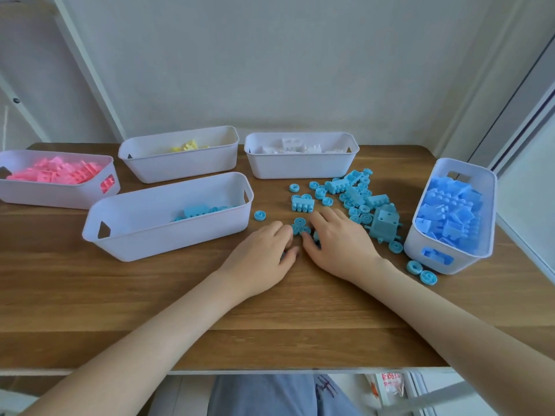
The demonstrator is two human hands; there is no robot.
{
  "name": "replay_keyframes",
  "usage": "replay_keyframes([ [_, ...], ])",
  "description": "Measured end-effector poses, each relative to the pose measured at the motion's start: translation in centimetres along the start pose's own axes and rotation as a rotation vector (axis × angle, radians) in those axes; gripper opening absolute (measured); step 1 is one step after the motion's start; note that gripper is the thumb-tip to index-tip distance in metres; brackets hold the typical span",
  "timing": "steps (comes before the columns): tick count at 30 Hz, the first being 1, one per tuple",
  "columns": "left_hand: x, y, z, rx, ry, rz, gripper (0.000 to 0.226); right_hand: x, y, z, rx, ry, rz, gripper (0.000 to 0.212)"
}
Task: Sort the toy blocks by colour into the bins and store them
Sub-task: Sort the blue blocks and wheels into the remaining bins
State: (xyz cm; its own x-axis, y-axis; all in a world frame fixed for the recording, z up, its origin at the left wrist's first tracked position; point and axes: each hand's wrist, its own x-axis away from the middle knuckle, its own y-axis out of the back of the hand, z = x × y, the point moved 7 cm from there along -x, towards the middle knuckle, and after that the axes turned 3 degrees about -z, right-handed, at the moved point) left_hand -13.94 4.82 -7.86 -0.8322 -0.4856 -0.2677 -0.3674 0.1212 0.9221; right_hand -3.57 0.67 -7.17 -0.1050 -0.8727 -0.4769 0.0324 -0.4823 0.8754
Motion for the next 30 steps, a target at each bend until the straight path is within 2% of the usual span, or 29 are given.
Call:
replay_keyframes([
  [7, -0.6, 0.3, 0.7, -0.120, 0.096, -0.093, 0.015, -1.6, -0.6, 1.4, 0.186, 0.030, -0.035, 0.029],
  [15, 0.1, 0.9, 0.5, -0.177, 0.068, -0.205, 0.033, -1.7, -0.3, 1.5, 0.126, 0.082, -0.084, 0.030],
  [18, 0.1, 1.3, 0.5, -0.200, 0.028, -0.201, 0.033, -2.1, -0.3, 0.8, 0.049, 0.014, -0.109, 0.027],
  [21, 0.7, 3.2, -0.2, -0.181, -0.005, -0.284, 0.030, -3.2, 0.2, 0.1, -0.072, -0.142, -0.122, 0.026],
  [23, 1.1, 6.2, 0.1, -0.158, 0.070, -0.400, 0.030, -4.7, 1.2, 0.7, -0.211, -0.192, -0.145, 0.025],
  [26, 1.4, 12.2, 2.5, -0.154, 0.262, -0.584, 0.038, -7.9, 3.7, 3.1, -0.419, -0.195, -0.279, 0.024],
  [28, 1.8, 15.1, 5.6, -0.186, 0.436, -0.599, 0.040, -10.4, 4.3, 5.8, -0.491, -0.149, -0.275, 0.024],
  [30, 2.4, 16.1, 9.1, -0.218, 0.607, -0.554, 0.040, -12.7, 3.8, 9.2, -0.494, -0.037, -0.190, 0.020],
])
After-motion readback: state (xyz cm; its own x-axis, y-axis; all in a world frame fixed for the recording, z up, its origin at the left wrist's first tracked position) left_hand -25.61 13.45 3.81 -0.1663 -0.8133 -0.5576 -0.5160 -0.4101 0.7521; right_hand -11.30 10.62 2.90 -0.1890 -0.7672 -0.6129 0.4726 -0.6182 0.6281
